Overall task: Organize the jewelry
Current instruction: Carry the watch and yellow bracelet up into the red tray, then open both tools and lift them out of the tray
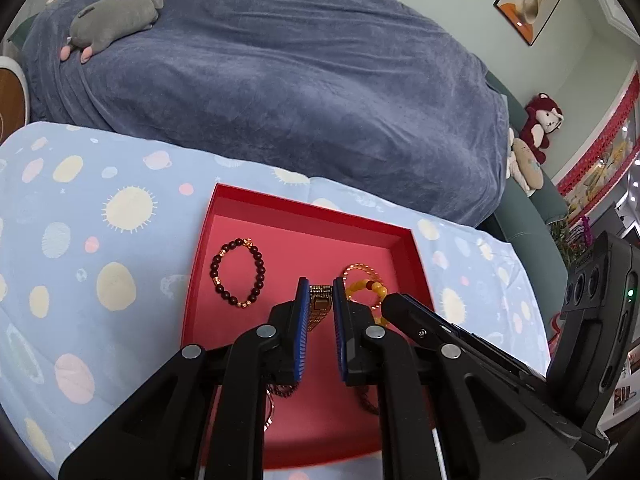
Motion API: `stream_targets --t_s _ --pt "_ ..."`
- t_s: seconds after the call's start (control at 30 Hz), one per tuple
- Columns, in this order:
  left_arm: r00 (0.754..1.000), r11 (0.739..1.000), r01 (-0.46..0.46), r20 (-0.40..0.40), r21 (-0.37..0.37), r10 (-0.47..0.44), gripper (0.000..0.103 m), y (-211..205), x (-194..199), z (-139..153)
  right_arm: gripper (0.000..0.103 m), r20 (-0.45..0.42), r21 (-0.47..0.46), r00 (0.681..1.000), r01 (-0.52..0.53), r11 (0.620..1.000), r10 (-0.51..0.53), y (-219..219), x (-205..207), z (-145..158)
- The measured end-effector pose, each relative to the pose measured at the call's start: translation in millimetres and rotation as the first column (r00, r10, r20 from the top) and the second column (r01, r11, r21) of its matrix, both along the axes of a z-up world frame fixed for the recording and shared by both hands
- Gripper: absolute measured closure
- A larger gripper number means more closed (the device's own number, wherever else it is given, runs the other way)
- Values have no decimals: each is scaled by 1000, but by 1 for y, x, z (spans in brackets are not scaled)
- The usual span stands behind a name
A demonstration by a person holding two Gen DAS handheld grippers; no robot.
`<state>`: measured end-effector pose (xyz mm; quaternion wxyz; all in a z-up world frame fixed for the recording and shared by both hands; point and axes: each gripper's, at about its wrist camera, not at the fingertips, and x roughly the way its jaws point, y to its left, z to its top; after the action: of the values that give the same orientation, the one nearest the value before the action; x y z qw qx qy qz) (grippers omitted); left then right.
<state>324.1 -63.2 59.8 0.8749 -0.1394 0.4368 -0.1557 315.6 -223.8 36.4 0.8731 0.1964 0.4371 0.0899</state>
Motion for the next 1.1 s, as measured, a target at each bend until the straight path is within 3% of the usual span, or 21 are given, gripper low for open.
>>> stream_targets --t_s 0.27,0.37,0.5,0.57,0.73,1.1 --pt "999 995 -3 -49 105 9 91 -6 17 -36 95 -58 -86 998 -10 996 5 5 11 -32" --pt "998 991 -22 -49 133 29 91 -4 15 -40 88 -45 -122 999 -4 992 -1 4 5 -33" --pt "998 988 -35 -53 151 43 74 -2 10 -40 88 -20 -131 1000 4 991 -7 0 -8 -24" --pt "998 987 -41 -42 155 48 68 -2 3 -36 88 -7 -130 1000 5 991 -6 -1 -15 -18" --pt "999 985 -29 -12 168 32 63 -2 -18 -19 77 27 -121 999 28 992 -25 -4 -40 -1" --pt "1000 982 -2 -17 188 5 58 19 -100 -7 77 17 -138 999 38 990 -36 -14 -126 11"
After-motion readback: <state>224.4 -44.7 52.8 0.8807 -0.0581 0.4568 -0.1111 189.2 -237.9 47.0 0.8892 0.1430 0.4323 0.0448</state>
